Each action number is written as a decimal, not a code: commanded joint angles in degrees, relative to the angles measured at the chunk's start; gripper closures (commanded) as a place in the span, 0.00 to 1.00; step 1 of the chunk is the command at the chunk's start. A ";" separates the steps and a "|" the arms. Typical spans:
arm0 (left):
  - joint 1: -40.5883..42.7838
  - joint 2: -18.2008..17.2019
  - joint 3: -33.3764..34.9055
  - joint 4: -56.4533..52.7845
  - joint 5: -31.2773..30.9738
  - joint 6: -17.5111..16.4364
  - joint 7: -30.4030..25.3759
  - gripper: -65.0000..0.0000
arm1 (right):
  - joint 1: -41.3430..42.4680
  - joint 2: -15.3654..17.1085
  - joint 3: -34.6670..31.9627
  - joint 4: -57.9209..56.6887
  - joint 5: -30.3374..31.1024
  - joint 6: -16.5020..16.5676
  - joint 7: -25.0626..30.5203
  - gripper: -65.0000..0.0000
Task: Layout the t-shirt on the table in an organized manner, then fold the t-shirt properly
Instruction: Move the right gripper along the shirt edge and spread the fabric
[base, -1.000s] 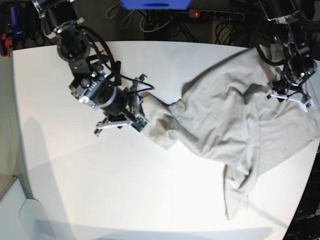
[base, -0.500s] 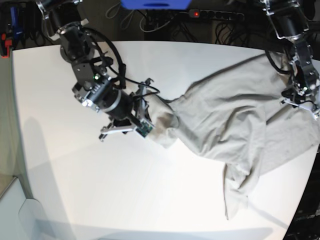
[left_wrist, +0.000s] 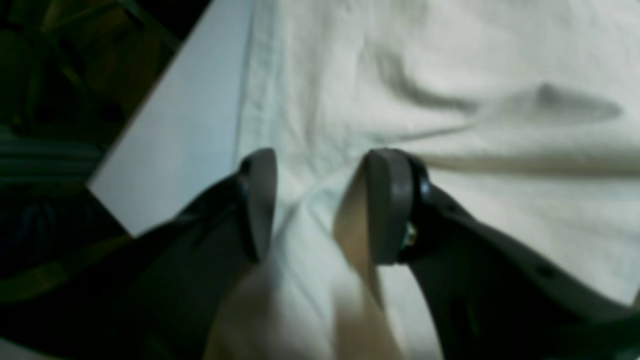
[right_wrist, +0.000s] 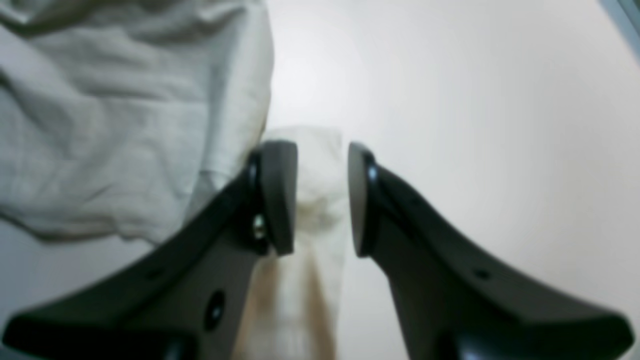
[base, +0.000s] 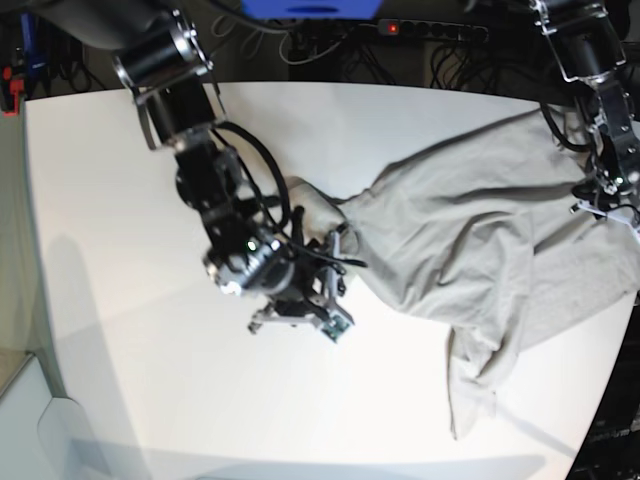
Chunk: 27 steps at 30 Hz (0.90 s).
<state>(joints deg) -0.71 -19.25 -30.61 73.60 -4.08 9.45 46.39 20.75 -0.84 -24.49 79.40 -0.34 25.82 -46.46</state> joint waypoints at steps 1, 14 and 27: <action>-0.83 -0.84 -0.20 1.08 0.43 0.09 -0.81 0.56 | 3.47 -0.96 0.18 -2.08 -0.06 0.24 1.23 0.69; -0.65 -0.67 -0.20 0.99 0.43 0.09 -0.81 0.56 | 10.59 -4.04 0.62 -25.46 0.12 0.33 10.72 0.70; -1.09 -0.67 -0.20 0.99 0.43 0.09 -1.34 0.56 | 7.60 2.20 13.19 -33.46 -0.06 0.15 16.26 0.70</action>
<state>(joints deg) -0.73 -18.87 -30.55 73.60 -4.10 9.45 46.17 27.94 0.62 -11.29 46.19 2.02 26.22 -25.96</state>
